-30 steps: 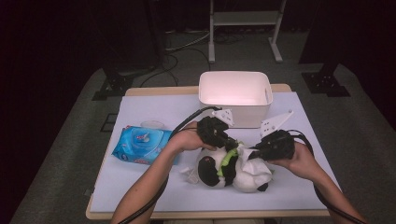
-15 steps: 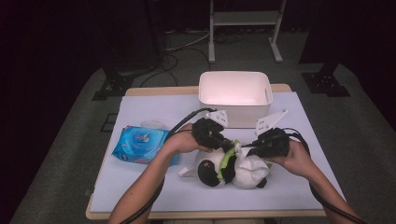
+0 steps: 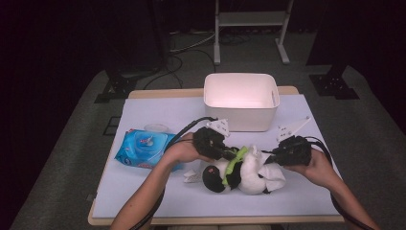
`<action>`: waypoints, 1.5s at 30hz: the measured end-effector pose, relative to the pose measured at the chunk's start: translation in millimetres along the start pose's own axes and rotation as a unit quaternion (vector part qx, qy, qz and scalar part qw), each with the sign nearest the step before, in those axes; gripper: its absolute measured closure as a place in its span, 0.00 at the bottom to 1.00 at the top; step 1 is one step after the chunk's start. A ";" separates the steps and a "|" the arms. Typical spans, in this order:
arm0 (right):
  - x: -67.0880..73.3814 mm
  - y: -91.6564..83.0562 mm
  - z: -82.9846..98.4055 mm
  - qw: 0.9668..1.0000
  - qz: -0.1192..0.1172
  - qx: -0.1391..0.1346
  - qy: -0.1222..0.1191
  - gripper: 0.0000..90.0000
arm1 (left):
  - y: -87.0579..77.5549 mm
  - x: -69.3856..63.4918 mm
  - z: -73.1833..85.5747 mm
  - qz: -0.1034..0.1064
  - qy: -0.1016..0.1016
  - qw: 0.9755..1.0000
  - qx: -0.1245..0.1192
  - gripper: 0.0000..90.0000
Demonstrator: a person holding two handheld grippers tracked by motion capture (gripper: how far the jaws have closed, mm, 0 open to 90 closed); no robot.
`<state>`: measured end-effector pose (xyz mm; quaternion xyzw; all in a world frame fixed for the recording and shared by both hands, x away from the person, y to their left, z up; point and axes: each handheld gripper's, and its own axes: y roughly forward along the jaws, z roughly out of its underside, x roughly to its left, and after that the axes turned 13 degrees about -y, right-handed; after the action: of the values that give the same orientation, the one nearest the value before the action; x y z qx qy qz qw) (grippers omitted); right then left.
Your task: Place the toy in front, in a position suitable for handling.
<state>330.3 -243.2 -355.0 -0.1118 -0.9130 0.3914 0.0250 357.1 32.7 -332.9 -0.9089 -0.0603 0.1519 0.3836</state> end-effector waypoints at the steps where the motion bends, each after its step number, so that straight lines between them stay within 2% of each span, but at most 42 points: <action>1: 0.0 0.0 0.0 1.000 0.000 0.000 0.000 0.93 | 0.1 0.0 0.5 0.000 -0.001 1.000 0.000 0.91; 7: -1.7 -2.6 11.5 1.000 0.004 0.001 0.010 0.93 | 1.7 -0.3 4.0 0.002 -0.005 1.000 0.003 0.90; 14: -5.5 -3.4 32.7 0.999 0.011 0.012 0.033 0.93 | 0.1 -0.3 6.0 0.000 -0.006 1.000 0.001 0.87; 17: -11.0 -3.4 47.7 0.998 0.016 0.028 0.055 0.93 | -0.9 -0.8 6.5 0.000 -0.007 1.000 0.001 0.85; 21: -12.9 -7.6 55.3 0.997 0.024 0.026 0.065 0.93 | -3.1 -0.2 6.9 -0.001 -0.010 1.000 -0.003 0.83; 25: -21.2 -22.8 70.1 0.995 0.044 0.027 0.090 0.93 | -7.6 -0.7 6.5 -0.003 -0.007 1.000 -0.008 0.81; 27: -22.7 -26.4 74.3 0.994 0.050 0.028 0.095 0.93 | -9.7 -0.8 6.7 -0.004 -0.006 1.000 -0.009 0.81; 28: -24.2 -33.4 82.7 0.992 0.058 0.031 0.109 0.93 | -11.5 -0.4 7.0 -0.002 -0.008 1.000 -0.013 0.80; 30: -25.4 -38.9 92.4 0.990 0.066 0.036 0.122 0.93 | -13.4 -0.6 7.2 -0.003 -0.009 1.000 -0.016 0.79; 32: -25.9 -40.6 96.6 0.989 0.070 0.039 0.126 0.93 | -14.8 -0.3 7.4 -0.005 -0.009 1.000 -0.016 0.79; 35: -28.1 -48.8 121.7 0.983 0.083 0.045 0.157 0.92 | -16.7 0.6 7.7 -0.007 -0.010 1.000 -0.017 0.78; 36: -28.1 -48.8 121.7 0.983 0.083 0.045 0.157 0.92 | -16.7 0.6 7.7 -0.007 -0.010 1.000 -0.017 0.78; 37: -27.3 -51.2 129.9 0.981 0.086 0.047 0.166 0.87 | -17.3 1.0 7.3 -0.007 -0.008 1.000 -0.016 0.77; 38: -27.3 -51.2 129.9 0.981 0.086 0.047 0.166 0.87 | -17.8 1.0 7.1 -0.007 -0.009 1.000 -0.017 0.77; 40: -26.6 -52.0 136.2 0.979 0.092 0.058 0.173 0.81 | -18.3 0.6 6.0 -0.008 -0.009 1.000 -0.019 0.77; 42: -26.9 -54.0 142.3 0.976 0.095 0.058 0.187 0.69 | -18.6 0.0 4.8 -0.009 -0.009 1.000 -0.019 0.75; 45: -26.6 -56.2 143.7 0.976 0.093 0.049 0.189 0.65 | -18.8 -0.2 3.9 -0.010 -0.008 1.000 -0.017 0.74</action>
<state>326.7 -388.7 -412.8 -0.2664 -0.8570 0.4085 0.1662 355.8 48.5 -321.9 -0.9136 -0.0748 0.1546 0.3685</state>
